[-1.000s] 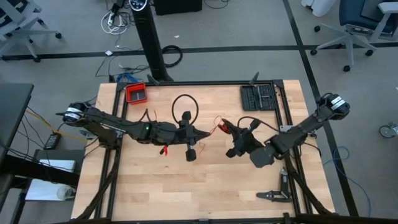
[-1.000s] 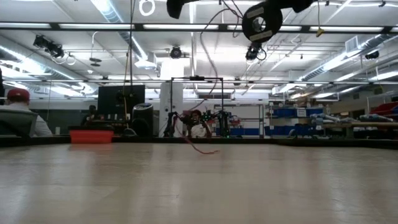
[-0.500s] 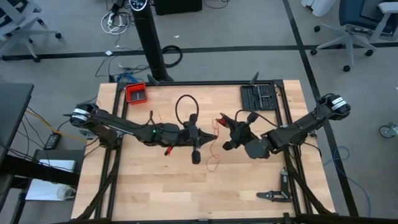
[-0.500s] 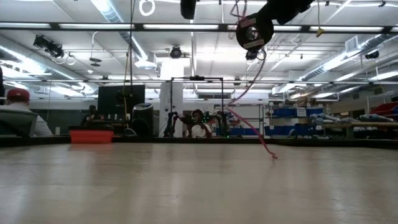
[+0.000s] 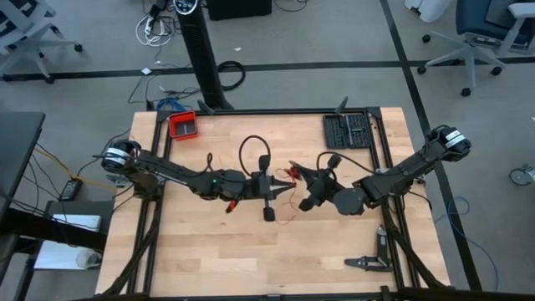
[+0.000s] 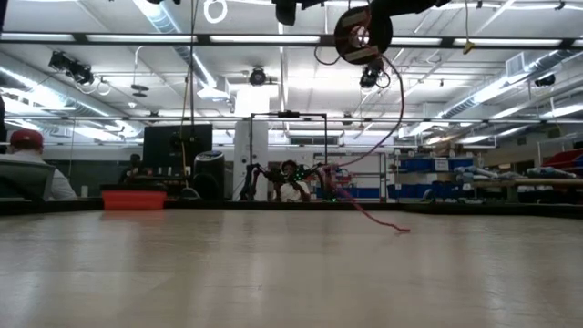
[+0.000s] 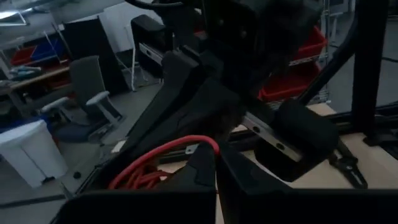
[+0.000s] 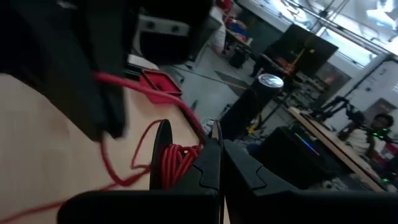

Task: Coil cords
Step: Coil the red wire onto the spool

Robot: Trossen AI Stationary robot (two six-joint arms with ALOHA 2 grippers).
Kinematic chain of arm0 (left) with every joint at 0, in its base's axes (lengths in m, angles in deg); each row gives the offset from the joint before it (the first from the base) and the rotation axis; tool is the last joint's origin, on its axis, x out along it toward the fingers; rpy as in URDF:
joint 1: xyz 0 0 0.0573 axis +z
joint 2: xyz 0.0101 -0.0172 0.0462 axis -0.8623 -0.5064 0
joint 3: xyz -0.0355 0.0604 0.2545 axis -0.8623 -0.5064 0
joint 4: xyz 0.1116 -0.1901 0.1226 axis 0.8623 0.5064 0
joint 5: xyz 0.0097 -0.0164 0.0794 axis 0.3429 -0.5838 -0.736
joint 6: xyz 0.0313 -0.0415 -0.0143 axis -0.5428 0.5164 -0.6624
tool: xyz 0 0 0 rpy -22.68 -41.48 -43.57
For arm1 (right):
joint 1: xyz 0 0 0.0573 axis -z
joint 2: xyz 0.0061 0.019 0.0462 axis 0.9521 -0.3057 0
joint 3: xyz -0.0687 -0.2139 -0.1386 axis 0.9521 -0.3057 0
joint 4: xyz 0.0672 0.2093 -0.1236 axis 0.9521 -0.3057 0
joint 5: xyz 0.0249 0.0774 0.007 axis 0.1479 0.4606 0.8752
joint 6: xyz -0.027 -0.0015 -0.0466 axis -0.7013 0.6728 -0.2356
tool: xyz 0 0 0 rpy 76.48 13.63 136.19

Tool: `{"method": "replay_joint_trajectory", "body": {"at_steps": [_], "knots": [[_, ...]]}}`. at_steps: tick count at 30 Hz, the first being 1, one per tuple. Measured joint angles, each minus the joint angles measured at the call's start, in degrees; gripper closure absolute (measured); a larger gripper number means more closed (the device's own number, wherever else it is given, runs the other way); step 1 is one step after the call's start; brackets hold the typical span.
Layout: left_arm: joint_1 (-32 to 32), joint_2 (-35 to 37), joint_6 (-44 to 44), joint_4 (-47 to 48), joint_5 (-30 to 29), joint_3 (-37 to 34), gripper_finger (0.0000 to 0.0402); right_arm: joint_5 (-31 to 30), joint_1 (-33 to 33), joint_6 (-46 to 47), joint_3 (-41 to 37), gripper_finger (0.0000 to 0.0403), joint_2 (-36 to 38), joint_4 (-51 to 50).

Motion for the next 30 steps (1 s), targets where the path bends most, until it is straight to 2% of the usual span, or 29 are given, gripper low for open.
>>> {"method": "replay_joint_trajectory", "body": {"at_steps": [4, 12, 21, 26, 30], "knots": [[-1.57, 1.47, -1.39, 0.06, -0.06, 0.58, 0.04, -2.82, -1.13, -1.98, 0.0, 0.0401, 0.0, 0.83], [-3.69, 1.89, -4.16, 0.37, -0.72, 3.86, 0.04, 0.01, -1.11, -2.36, 0.02, 0.0401, 0.04, 3.51], [-3.56, -1.51, 0.5, 1.05, 2.26, 4.04, 0.04, -0.5, -0.6, -4.86, 0.0, 0.0401, 0.04, 12.25], [-3.26, -3.66, 0.14, 0.27, 1.99, 4.02, 0.04, 3.77, -0.57, -5.65, 0.0, 0.0401, 0.04, 16.46], [-2.72, -3.84, 0.14, -1.28, -1.5, 3.96, 0.04, 6.58, -1.08, -5.14, 0.0, 0.0401, 0.04, 17.04]]}}
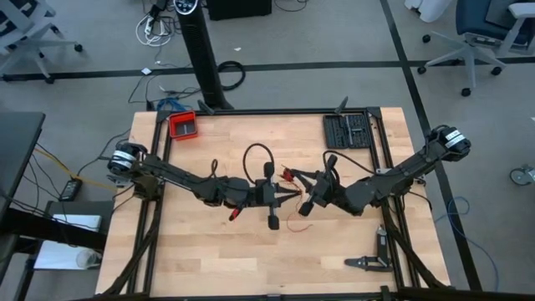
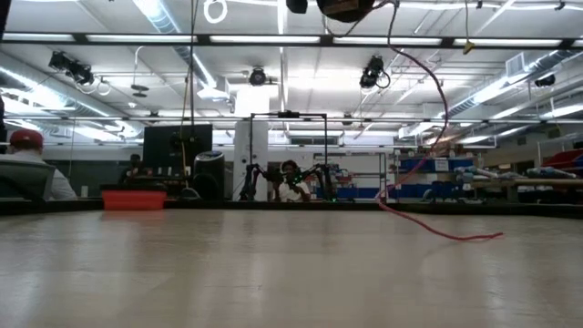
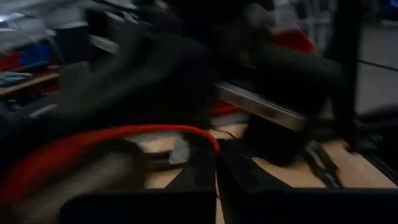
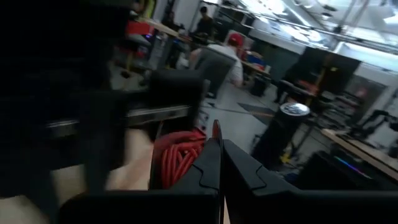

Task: Coil cords
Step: Coil the red wire onto the spool

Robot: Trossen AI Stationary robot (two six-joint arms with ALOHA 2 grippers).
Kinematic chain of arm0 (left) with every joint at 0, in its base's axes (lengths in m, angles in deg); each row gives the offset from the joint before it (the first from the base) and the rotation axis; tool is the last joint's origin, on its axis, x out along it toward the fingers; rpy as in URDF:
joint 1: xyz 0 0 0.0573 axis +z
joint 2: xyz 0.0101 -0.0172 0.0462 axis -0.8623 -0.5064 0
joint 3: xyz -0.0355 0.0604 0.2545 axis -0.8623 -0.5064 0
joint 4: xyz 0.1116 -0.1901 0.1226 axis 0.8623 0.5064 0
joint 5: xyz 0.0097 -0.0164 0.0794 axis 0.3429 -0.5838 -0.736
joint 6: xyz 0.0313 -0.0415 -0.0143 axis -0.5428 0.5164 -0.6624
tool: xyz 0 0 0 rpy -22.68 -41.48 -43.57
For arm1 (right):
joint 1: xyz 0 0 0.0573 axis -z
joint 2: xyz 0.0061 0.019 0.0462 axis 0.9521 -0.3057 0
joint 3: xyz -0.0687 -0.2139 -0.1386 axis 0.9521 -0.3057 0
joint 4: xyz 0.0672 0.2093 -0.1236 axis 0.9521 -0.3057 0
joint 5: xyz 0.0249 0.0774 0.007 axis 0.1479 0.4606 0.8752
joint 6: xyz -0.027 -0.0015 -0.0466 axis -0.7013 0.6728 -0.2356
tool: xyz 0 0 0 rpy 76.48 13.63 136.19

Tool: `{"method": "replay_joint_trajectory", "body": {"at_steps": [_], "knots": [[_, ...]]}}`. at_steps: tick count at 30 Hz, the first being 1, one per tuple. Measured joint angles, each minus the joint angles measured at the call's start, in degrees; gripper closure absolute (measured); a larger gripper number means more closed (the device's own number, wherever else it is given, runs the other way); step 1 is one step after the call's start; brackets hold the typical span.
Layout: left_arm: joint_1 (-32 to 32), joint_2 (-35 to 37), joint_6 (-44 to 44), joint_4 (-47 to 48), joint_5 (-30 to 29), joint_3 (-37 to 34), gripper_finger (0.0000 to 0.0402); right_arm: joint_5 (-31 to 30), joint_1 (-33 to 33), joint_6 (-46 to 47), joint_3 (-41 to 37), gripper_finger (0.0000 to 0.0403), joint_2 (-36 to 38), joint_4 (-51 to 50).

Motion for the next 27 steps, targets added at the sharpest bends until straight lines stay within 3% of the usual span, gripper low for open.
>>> {"method": "replay_joint_trajectory", "body": {"at_steps": [17, 27], "knots": [[1.25, -2.19, 6.43, 0.54, -2.84, 0.0, 0.04, 0.64, -3.05, -1.14, 0.0, 0.0401, -0.03, 6.48], [1.39, -2.27, 2.96, 5.14, -11.22, 0.22, 0.04, -7.88, -8.3, -13.87, -0.09, 0.0401, -0.02, 15.16]]}}
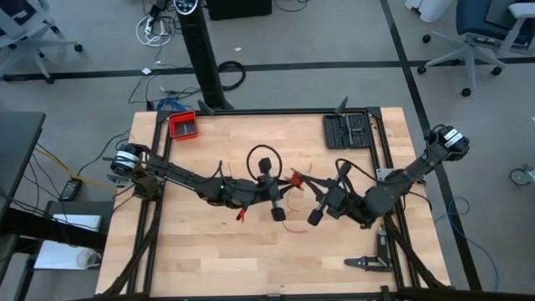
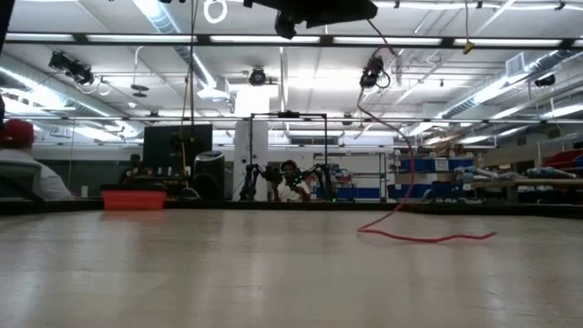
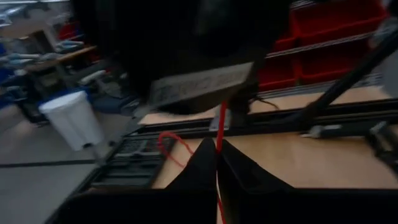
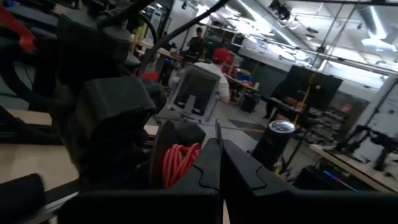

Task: Coil cords
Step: Coil the red wire onto the spool

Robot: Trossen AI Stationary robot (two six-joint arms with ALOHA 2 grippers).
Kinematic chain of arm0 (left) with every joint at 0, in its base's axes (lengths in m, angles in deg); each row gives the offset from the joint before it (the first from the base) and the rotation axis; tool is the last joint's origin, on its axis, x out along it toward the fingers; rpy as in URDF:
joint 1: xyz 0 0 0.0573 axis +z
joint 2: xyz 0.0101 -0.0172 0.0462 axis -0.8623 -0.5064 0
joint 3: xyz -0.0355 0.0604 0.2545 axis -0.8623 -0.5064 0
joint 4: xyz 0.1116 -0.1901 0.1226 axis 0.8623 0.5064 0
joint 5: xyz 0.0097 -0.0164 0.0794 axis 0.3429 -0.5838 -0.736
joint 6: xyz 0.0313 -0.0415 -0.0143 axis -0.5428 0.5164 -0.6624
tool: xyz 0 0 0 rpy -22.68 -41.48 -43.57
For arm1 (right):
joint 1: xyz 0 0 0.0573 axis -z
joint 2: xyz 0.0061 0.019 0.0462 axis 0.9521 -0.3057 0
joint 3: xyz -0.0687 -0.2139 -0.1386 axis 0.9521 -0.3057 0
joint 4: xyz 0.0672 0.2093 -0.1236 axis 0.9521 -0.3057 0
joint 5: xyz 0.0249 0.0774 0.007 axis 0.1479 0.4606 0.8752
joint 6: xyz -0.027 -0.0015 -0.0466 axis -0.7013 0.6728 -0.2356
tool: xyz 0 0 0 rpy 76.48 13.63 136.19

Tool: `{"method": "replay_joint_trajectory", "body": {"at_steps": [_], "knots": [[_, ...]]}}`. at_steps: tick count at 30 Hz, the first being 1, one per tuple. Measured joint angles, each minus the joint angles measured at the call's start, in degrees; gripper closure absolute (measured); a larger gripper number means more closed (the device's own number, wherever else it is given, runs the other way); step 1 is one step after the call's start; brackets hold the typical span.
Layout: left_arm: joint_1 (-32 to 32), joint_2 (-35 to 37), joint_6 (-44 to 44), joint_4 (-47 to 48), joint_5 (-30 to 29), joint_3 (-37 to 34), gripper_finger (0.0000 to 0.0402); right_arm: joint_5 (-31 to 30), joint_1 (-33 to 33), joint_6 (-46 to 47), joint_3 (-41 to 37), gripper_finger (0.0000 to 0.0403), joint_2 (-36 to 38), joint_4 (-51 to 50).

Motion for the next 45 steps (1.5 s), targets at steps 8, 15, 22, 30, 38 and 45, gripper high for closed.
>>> {"method": "replay_joint_trajectory", "body": {"at_steps": [8, 15, 22, 30, 38, 45], "knots": [[-0.11, 0.02, -1.31, 1.05, -2.64, 0.04, 0.0397, -2.85, -2.87, -3.74, -0.04, 0.0401, 0.17, 3.55], [-0.12, 0.06, -1.55, 1.62, -3.88, 0.06, 0.0397, -2.94, -4.46, -3.77, -0.04, 0.0401, 1.53, 4.44], [-0.07, 0.02, -1.57, 1.47, -3.88, -0.05, 0.0396, 4.45, -3.31, 1.72, -0.04, 0.0401, 1.68, 4.43], [-0.33, -0.17, -1.24, 0.37, -1.48, -0.38, 0.0384, 7.1, -1.65, 6.64, -0.04, 0.0401, 1.88, 0.2], [0.63, -0.27, 0.91, 6.06, -4.13, -0.46, 0.0306, 9.66, -1.49, 6.99, 0.26, 0.0402, 2.06, 1.01], [1.14, 0.86, 0.47, 10.53, -3.59, -0.5, 0.0296, 4.51, -4.06, 2.29, 0.28, 0.0402, 3.99, 0.95]]}}
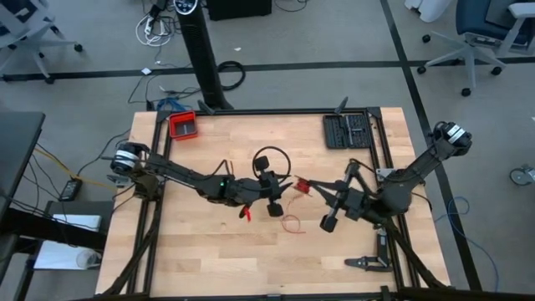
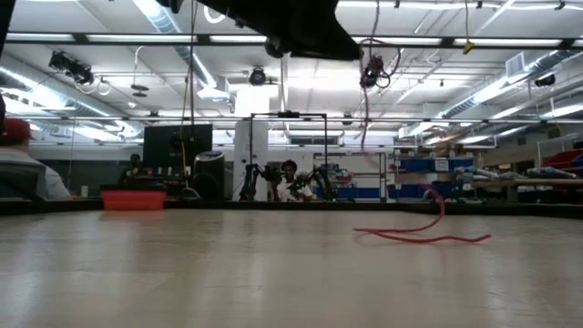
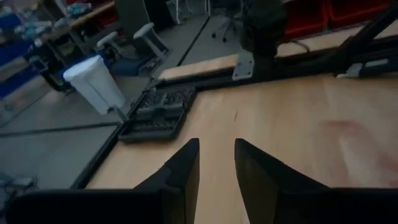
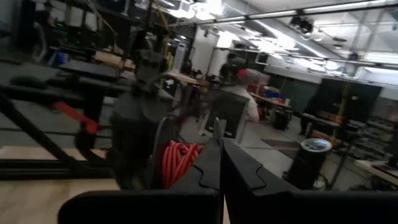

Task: Coil cords
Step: Coil the red wire onto the spool

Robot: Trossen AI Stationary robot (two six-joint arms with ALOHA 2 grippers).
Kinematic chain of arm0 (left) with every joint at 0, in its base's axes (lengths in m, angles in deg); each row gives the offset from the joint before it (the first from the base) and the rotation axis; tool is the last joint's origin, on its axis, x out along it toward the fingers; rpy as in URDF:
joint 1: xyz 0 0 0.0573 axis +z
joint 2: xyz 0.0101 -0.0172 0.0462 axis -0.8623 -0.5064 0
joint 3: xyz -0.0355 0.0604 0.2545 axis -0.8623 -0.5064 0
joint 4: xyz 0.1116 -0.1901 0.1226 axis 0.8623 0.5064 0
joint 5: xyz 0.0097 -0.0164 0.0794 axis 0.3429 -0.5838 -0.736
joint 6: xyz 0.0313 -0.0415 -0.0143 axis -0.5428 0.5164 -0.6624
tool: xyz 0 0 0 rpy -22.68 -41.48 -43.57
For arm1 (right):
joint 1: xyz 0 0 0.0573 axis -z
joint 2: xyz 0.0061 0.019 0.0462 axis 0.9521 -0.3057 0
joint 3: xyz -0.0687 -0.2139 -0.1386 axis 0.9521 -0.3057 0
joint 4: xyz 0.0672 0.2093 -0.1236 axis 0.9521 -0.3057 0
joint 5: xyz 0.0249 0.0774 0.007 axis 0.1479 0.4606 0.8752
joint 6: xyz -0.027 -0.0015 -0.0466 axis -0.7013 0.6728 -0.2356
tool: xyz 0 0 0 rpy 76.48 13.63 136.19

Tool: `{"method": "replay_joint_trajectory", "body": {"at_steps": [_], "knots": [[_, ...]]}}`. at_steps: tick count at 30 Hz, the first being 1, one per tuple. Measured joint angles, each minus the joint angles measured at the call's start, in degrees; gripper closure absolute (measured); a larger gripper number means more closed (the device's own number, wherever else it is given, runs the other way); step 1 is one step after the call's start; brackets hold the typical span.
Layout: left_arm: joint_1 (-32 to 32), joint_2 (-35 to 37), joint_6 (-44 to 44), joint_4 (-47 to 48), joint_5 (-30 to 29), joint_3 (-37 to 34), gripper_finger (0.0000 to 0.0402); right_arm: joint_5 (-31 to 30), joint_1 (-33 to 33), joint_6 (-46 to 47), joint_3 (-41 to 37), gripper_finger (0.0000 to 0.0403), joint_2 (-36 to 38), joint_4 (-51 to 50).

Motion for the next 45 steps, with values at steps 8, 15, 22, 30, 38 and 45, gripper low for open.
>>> {"method": "replay_joint_trajectory", "body": {"at_steps": [8, 15, 22, 30, 38, 45], "knots": [[0.0, 6.26, 0.26, 2.69, 5.27, 0.1, 0.0296, -3.61, -3.85, 0.32, -0.04, 0.0402, 4.85, -7.62], [0.35, 6.88, 1.32, -0.66, 22.69, 0.1, 0.0296, 2.41, -1.93, 16.23, -0.11, 0.0402, 8.89, -27.66], [4.37, 6.94, 4.16, -12.43, 27.59, -7.59, 0.0296, 13.62, 2.74, 28.36, -0.36, 0.0402, 11.01, -41.6], [7.1, 6.99, 7.26, -18.74, 29.07, -11.59, 0.0296, 23.32, 9.8, 29.95, -7.81, 0.0402, 11.96, -36.24], [7.04, 6.99, 7.2, -18.66, 29.14, -11.63, 0.0296, 29.18, 14.49, 32.32, -12.72, 0.0402, 13.29, -31.1], [6.99, 6.99, 7.22, -18.68, 29.47, -11.63, 0.0296, 32.61, 17.3, 31.86, -15.19, 0.0402, 12.2, -24.21]]}}
